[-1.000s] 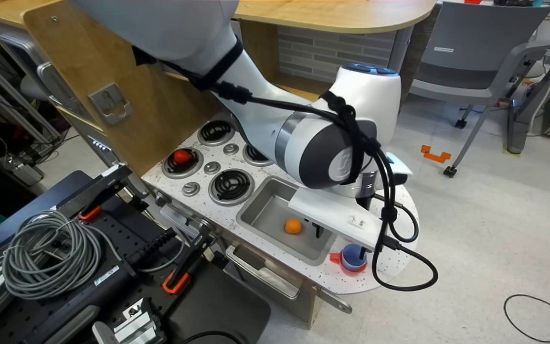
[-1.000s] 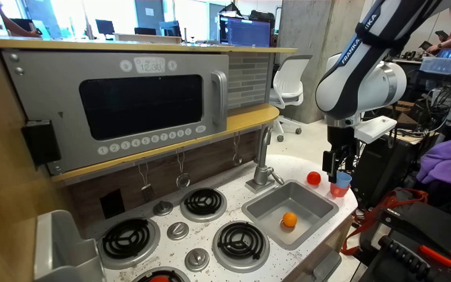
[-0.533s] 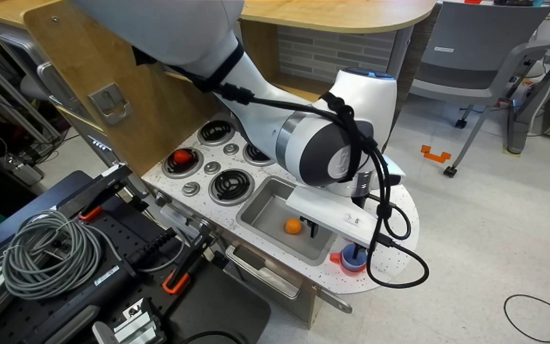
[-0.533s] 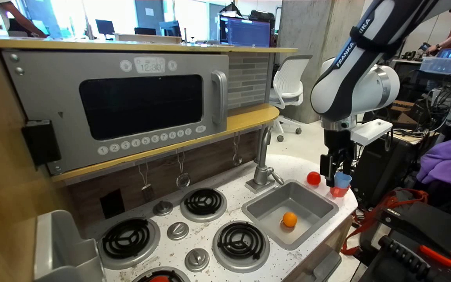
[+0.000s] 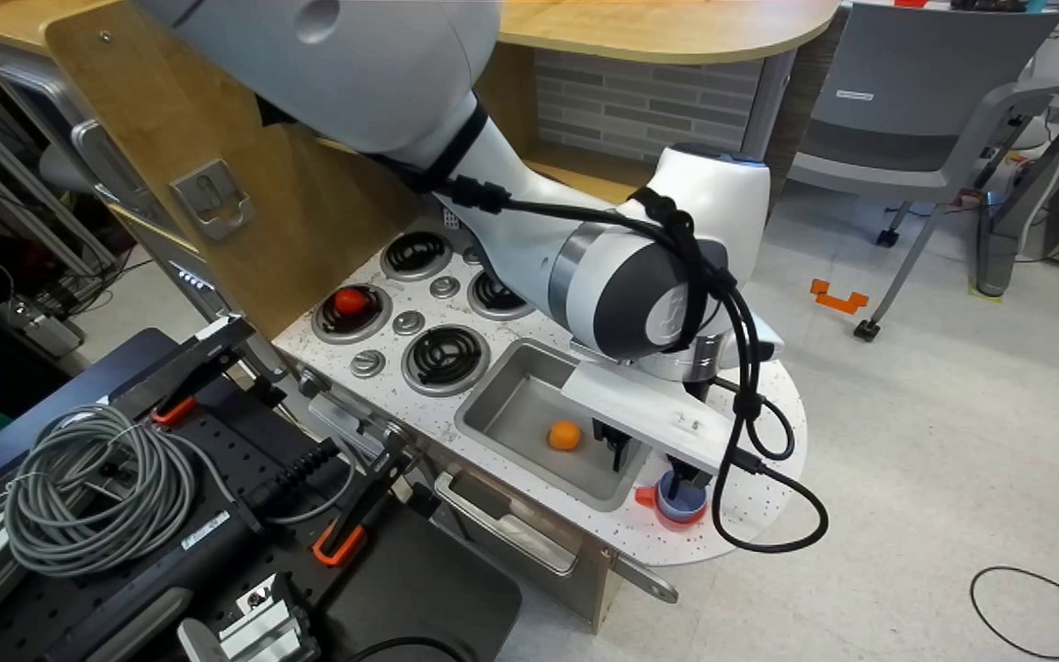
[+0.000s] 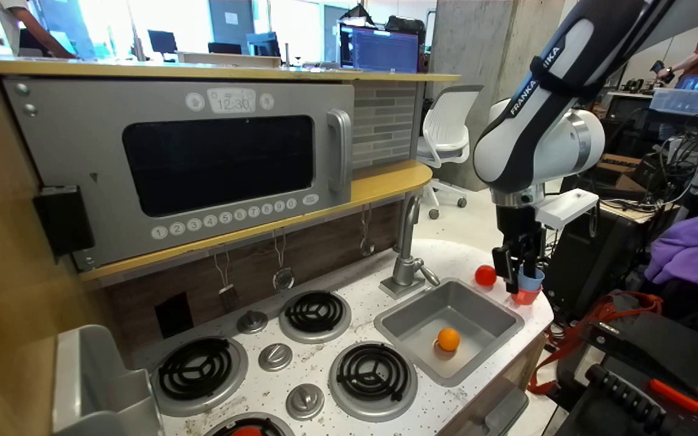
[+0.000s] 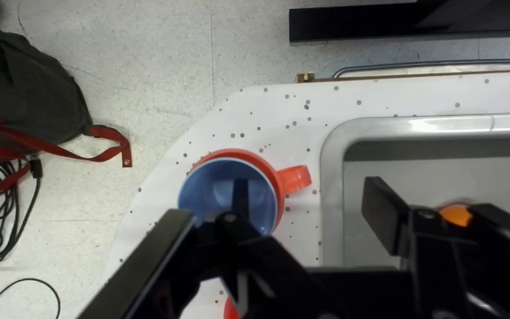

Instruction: Remove the blue cup from the orange cup and put it at the right outside of the sink

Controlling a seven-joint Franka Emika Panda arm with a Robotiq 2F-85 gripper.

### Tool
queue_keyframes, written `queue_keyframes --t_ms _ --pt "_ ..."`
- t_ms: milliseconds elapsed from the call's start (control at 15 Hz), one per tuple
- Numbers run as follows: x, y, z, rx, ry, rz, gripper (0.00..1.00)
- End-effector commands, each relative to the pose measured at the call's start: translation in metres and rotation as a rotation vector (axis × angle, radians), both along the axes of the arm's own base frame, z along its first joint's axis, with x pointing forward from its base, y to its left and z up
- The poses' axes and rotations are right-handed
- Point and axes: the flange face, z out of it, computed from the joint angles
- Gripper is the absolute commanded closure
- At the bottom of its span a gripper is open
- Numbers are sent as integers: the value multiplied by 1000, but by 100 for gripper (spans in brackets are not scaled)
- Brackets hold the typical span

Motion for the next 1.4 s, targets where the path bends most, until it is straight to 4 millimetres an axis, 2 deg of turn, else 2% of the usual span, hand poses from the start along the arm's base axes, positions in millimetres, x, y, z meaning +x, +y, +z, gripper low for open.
queue_keyframes --t_ms 0,200,333,600,867,1333 --pt "11 -8 -1 11 15 -15 64" --pt "15 -15 1 11 18 -24 88" --pt "16 -20 2 9 26 -31 100" --pt "15 -29 4 6 29 -43 99" --pt "15 -27 13 15 28 -35 99" --pt "13 -21 60 36 7 -6 99"
